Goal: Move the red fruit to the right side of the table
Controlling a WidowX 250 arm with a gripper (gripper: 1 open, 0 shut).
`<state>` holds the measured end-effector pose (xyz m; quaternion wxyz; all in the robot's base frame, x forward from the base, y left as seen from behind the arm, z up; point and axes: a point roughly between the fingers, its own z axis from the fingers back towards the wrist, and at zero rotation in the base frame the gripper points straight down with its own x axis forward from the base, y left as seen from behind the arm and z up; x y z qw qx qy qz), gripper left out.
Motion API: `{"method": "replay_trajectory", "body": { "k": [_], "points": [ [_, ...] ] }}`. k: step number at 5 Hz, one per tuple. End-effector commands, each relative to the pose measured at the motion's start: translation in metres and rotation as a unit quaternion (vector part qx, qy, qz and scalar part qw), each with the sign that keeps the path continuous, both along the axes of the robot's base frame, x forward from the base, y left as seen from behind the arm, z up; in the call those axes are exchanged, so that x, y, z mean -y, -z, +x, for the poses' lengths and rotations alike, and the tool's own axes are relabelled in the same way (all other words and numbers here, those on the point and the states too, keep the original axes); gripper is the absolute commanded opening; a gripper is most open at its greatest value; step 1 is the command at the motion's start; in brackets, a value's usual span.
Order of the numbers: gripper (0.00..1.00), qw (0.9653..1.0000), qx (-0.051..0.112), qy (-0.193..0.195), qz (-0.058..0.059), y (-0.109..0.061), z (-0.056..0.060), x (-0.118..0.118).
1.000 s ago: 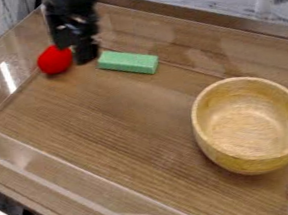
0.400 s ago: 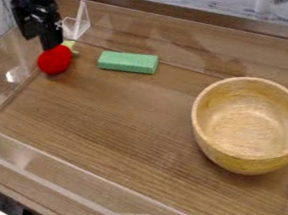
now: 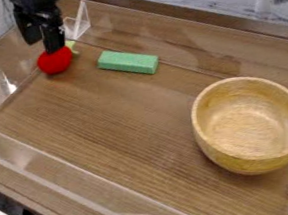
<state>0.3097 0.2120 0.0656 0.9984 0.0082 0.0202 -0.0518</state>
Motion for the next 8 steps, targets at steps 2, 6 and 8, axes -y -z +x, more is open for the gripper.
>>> {"method": "replay_trajectory", "body": {
  "k": [2, 6, 8],
  "points": [
    [1.00, 0.9989, 0.032, 0.031, 0.016, 0.006, 0.005, 0.002],
    [1.00, 0.9961, 0.056, 0.068, -0.005, -0.015, 0.016, -0.003],
    [1.00, 0.9969, 0.056, 0.053, -0.016, -0.018, 0.017, -0.006]
  ]
}}
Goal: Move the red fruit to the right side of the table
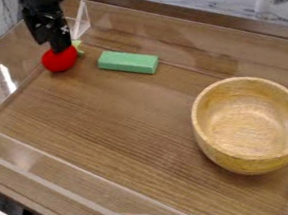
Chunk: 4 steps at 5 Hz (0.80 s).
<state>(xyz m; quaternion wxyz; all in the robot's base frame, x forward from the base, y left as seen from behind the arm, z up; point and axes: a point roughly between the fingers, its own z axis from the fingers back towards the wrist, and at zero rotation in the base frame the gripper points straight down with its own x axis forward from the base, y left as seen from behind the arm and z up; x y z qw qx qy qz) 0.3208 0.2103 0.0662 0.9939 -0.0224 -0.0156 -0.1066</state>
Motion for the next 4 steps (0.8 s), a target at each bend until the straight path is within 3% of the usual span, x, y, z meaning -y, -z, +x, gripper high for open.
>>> {"method": "replay_trajectory", "body": {
  "k": [1, 2, 3, 4],
  "points": [
    [1.00, 0.9997, 0.023, 0.000, 0.013, -0.008, 0.011, -0.005],
    [0.00, 0.9997, 0.024, 0.004, 0.011, -0.002, 0.013, -0.001],
    [0.00, 0.9979, 0.048, 0.037, 0.021, -0.034, 0.037, 0.021],
    [0.00, 0.9933, 0.068, 0.090, 0.025, -0.059, 0.053, 0.055]
  ]
}}
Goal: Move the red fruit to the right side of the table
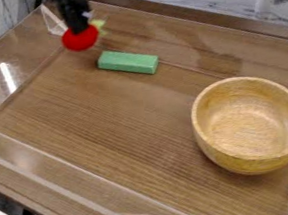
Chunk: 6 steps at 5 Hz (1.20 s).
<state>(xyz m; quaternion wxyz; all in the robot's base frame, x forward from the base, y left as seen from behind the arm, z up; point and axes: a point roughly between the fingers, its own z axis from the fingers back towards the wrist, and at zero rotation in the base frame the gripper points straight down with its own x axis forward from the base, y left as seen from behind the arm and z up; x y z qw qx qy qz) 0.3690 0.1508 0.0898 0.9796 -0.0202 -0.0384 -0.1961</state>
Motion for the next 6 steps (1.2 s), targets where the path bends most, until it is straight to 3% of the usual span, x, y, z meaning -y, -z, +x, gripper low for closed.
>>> {"method": "replay_trajectory", "body": {
  "k": [1, 2, 5, 6],
  "points": [
    [0.00, 0.9961, 0.054, 0.068, 0.015, -0.043, 0.003, 0.038],
    [0.00, 0.9910, 0.058, 0.120, 0.009, -0.047, 0.000, 0.071],
    [0.00, 0.9727, 0.062, 0.223, -0.002, -0.051, 0.000, 0.104],
    [0.00, 0.9737, 0.063, 0.219, -0.003, -0.043, 0.001, 0.117]
  ]
}}
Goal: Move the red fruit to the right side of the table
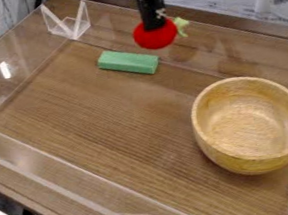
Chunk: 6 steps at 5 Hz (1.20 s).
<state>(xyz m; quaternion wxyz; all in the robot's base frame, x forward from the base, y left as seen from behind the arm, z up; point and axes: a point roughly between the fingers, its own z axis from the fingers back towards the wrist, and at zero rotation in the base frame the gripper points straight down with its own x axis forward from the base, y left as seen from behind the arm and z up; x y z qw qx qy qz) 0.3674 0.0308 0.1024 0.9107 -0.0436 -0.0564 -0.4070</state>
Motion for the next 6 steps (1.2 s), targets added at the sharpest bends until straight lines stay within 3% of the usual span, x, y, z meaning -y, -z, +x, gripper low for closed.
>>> {"method": "replay_trajectory", "body": {
  "k": [1, 3, 5, 6],
  "points": [
    [0.00, 0.9990, 0.044, -0.010, 0.003, -0.014, 0.003, 0.010],
    [0.00, 0.9994, 0.031, 0.017, -0.006, 0.013, 0.004, 0.004],
    [0.00, 0.9996, 0.022, -0.013, -0.010, 0.039, 0.006, 0.006],
    [0.00, 0.9994, 0.020, -0.026, -0.010, 0.032, 0.005, 0.008]
  ]
}}
